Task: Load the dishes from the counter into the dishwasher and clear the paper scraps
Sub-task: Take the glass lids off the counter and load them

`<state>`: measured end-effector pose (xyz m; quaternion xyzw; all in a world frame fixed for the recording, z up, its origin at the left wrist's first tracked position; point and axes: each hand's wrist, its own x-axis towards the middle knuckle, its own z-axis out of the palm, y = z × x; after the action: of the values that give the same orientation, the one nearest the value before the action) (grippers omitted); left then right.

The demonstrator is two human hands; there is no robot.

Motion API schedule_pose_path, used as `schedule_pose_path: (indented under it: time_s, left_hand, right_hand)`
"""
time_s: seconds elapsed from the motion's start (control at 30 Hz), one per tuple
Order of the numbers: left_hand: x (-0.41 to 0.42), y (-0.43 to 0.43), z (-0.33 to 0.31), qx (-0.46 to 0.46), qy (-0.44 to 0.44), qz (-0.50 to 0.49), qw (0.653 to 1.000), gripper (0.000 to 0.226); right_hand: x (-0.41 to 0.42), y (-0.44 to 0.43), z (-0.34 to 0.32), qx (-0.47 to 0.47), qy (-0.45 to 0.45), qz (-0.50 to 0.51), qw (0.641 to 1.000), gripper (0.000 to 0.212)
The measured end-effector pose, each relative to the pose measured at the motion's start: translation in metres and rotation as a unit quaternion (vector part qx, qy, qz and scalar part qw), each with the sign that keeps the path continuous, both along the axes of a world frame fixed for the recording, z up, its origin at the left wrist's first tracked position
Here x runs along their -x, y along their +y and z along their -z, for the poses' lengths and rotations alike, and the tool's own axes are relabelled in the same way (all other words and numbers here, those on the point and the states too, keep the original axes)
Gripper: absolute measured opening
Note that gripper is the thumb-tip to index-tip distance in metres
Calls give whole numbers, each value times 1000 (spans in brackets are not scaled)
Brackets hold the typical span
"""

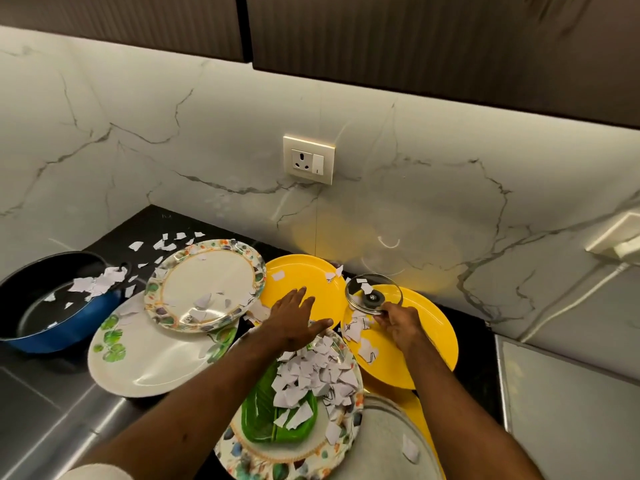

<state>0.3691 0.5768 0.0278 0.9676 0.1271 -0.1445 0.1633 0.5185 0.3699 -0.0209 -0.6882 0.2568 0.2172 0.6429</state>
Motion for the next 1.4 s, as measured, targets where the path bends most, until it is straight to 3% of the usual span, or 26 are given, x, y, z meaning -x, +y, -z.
schedule_pose_path:
  time_s: [0.1, 0.2, 0.23, 0.27, 0.33, 0.37, 0.4, 0.53, 0.6, 0.67, 0.73, 0.8, 0.93, 1.17, 1.3, 1.4]
  left_hand:
    - [-9, -10, -2, 98, -46, -66, 992, 83]
    - [-19, -17, 0, 262, -110, -183, 941, 83]
    - [-20, -19, -3, 344, -103, -228, 905, 87]
    - [-20, -22, -4, 445, -87, -276, 847, 89]
    - [-19, -28, -9, 627, -51, -322, 707, 64]
    - [-18, -31, -12, 668, -47, -319, 670, 50]
    - [-15, -35, -14, 688, -50, -310, 655, 42]
    - [-6, -39, -9, 689, -98, -291, 656, 38]
    - [0, -36, -7, 674, -108, -285, 673, 35]
    - [5, -33, -10, 651, -108, -259, 706, 33]
    - [9, -33, -13, 630, -94, -226, 737, 32]
    - [12, -35, -18, 618, -80, -197, 757, 32]
    - [16, -39, -26, 611, -81, -182, 767, 30]
    - [22, -32, -30, 593, -87, -172, 782, 31]
    - [29, -30, -23, 582, -90, -168, 790, 29]
    - [34, -23, -22, 569, -120, -197, 789, 31]
  right_hand:
    - [12, -1, -5, 10, -26, 19, 999, 13]
    - [34, -5, -17, -61, -56, 30, 996, 9]
    - [42, -6, -25, -90, -65, 26, 994, 10]
    - [51, -9, -33, -114, -74, 16, 991, 10]
    - [71, -13, -50, -156, -93, -14, 983, 9]
    - [80, -14, -57, -165, -102, -34, 980, 10]
    - [86, -17, -61, -161, -111, -56, 979, 12]
    - [97, -27, -58, -94, -144, -147, 974, 27]
    - [96, -32, -53, 90, -228, -173, 954, 41]
    - [94, -34, -56, 195, -352, -163, 901, 48]
    - [92, -28, -63, 169, -437, -211, 858, 42]
    - [89, -17, -71, 151, -448, -298, 829, 38]
    - [91, 5, -64, 240, -460, -355, 778, 41]
    - [106, 21, -58, 235, -487, -288, 790, 5]
    - [106, 21, -60, 256, -450, -297, 802, 4]
    - [106, 10, -64, 247, -466, -230, 818, 1]
